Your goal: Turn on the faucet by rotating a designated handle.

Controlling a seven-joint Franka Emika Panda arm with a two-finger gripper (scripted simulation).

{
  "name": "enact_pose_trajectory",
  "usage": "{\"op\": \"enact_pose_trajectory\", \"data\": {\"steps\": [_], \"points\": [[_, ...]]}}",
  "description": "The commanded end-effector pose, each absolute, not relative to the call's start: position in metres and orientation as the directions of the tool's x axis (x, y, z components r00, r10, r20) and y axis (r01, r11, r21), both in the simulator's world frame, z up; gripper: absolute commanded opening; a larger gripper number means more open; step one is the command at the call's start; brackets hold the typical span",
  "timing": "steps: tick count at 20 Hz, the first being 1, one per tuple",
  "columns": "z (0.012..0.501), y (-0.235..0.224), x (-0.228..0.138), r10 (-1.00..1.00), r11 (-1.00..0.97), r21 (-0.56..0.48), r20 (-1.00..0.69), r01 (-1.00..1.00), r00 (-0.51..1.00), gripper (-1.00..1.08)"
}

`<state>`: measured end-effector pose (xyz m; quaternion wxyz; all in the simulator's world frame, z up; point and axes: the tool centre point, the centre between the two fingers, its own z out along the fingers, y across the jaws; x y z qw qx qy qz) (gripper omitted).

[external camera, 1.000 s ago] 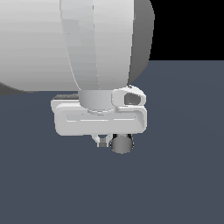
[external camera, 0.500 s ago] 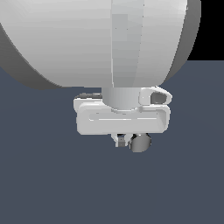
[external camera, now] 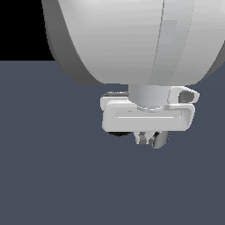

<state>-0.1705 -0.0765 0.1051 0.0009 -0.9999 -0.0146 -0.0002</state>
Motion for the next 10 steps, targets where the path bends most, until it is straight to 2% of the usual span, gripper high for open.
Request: {"op": "enact_pose_trajectory", "data": {"steps": [1, 10], "points": [[0.102, -0.089, -0.166, 0.033, -0.999, 0.0, 0.0, 0.033, 0.999, -1.0], [0.102, -0.129, -0.161, 0.033, -0.999, 0.0, 0.0, 0.033, 0.999, -1.0]]}}
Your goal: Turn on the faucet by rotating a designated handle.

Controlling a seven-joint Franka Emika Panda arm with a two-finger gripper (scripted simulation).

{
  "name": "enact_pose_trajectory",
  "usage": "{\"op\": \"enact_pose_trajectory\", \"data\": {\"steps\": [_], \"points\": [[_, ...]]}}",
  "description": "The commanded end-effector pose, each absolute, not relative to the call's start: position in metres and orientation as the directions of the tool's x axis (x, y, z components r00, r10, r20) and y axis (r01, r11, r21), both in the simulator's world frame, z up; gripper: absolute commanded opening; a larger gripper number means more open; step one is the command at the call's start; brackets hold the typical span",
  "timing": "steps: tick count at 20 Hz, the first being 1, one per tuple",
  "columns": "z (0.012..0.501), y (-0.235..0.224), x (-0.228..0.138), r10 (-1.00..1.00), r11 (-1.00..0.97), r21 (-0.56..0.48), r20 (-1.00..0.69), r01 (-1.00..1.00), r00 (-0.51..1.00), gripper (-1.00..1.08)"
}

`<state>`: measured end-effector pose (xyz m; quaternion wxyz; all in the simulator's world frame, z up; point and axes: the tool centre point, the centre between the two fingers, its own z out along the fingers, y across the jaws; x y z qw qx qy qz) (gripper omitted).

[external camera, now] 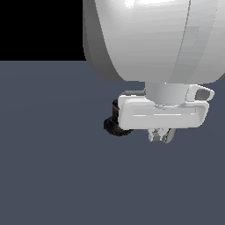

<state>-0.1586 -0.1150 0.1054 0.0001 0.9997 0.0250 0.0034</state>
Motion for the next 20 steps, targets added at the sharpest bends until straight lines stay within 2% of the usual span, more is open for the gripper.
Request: {"op": "enact_pose_trajectory", "data": {"steps": [1, 3, 20], "points": [[0.102, -0.133, -0.16, 0.033, -0.999, 0.0, 0.0, 0.033, 0.999, -1.0], [0.105, -0.12, -0.156, 0.057, -0.998, 0.001, 0.008, 0.057, 0.998, -1.0], [0.104, -0.163, -0.109, 0.049, -0.999, 0.001, 0.005, 0.049, 0.999, -1.0]]}}
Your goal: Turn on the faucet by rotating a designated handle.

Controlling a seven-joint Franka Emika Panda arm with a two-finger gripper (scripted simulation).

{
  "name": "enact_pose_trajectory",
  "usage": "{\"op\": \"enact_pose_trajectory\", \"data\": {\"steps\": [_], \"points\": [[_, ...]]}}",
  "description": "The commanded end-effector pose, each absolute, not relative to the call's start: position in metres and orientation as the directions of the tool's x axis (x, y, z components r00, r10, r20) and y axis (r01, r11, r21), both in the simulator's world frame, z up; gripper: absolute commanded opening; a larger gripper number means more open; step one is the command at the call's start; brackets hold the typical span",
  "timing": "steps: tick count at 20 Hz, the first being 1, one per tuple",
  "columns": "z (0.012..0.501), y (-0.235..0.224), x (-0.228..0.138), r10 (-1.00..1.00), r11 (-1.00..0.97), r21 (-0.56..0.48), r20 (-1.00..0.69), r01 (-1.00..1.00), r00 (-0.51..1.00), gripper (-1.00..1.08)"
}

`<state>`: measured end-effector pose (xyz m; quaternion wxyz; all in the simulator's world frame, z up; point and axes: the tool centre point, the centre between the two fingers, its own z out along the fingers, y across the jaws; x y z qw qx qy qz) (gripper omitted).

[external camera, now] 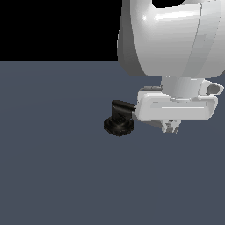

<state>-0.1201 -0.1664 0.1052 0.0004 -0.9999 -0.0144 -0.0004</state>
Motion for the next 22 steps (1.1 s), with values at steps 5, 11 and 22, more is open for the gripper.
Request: {"op": "enact_pose_trajectory", "data": {"steps": [5, 11, 22], "points": [[0.104, -0.175, -0.096, 0.046, -0.999, 0.0, 0.004, 0.046, 0.999, -1.0], [0.103, -0.19, -0.08, 0.044, -0.999, 0.0, 0.004, 0.044, 0.999, -1.0], [0.103, -0.216, -0.052, 0.039, -0.999, 0.0, 0.002, 0.039, 0.999, -1.0]]}}
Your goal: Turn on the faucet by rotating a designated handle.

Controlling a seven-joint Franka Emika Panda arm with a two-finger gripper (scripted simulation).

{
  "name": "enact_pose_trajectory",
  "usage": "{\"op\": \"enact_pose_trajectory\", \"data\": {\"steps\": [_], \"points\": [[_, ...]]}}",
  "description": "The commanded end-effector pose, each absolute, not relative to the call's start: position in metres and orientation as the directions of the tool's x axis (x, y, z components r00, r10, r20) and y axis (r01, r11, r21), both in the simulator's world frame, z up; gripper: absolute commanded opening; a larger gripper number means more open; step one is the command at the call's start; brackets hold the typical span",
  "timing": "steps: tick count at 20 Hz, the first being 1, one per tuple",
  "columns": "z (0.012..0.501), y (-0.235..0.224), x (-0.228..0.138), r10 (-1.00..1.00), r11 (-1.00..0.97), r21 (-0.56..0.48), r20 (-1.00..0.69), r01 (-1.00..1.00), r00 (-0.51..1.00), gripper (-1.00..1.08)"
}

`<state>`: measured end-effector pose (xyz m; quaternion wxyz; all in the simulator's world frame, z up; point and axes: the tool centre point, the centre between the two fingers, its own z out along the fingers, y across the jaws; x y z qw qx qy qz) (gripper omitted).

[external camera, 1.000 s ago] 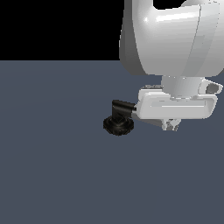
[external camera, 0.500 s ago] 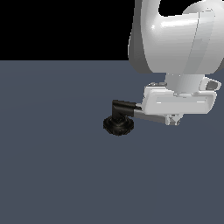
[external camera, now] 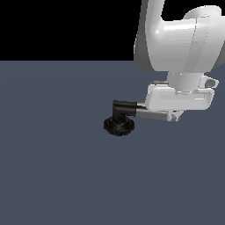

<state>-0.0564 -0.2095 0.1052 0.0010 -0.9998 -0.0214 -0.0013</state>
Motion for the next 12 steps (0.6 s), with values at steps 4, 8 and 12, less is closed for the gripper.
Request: {"op": "enact_pose_trajectory", "data": {"steps": [4, 8, 12], "points": [[0.102, -0.226, -0.043, 0.037, -0.999, 0.0, 0.001, 0.037, 0.999, -1.0], [0.102, -0.235, -0.033, 0.035, -0.999, 0.0, 0.001, 0.035, 0.999, -1.0], [0.102, -0.241, -0.026, 0.034, -0.999, 0.0, 0.0, 0.034, 0.999, -1.0]]}}
